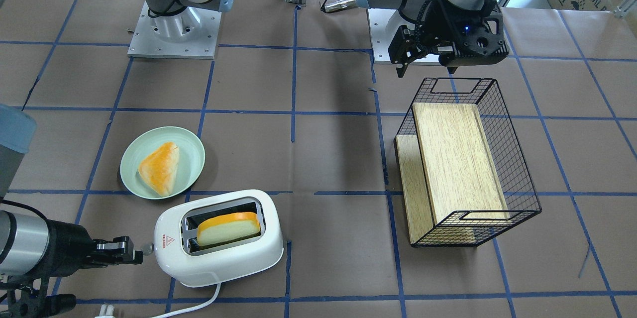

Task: Press toaster with right arm
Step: 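Lower the right gripper onto the toaster's side lever, then press the toaster lever down with the right gripper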

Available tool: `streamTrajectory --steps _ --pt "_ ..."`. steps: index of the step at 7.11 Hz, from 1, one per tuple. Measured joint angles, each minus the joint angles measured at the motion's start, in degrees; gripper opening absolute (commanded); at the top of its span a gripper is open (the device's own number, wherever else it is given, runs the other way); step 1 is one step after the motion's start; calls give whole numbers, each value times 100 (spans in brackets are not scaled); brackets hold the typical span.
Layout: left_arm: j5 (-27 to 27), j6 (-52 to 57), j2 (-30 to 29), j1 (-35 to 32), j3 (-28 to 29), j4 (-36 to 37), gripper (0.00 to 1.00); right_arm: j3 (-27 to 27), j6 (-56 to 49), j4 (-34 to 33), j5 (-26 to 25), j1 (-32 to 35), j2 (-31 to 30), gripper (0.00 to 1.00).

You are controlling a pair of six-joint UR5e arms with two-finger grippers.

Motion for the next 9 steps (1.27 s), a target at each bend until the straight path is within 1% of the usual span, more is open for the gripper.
streamTrajectory --steps 6,9 --pt "0 0 0 0 6 -7 100 44 4 91 -10 50 138 3" --pt "0 0 0 0 4 -2 100 39 -2 278 -43 34 239 3"
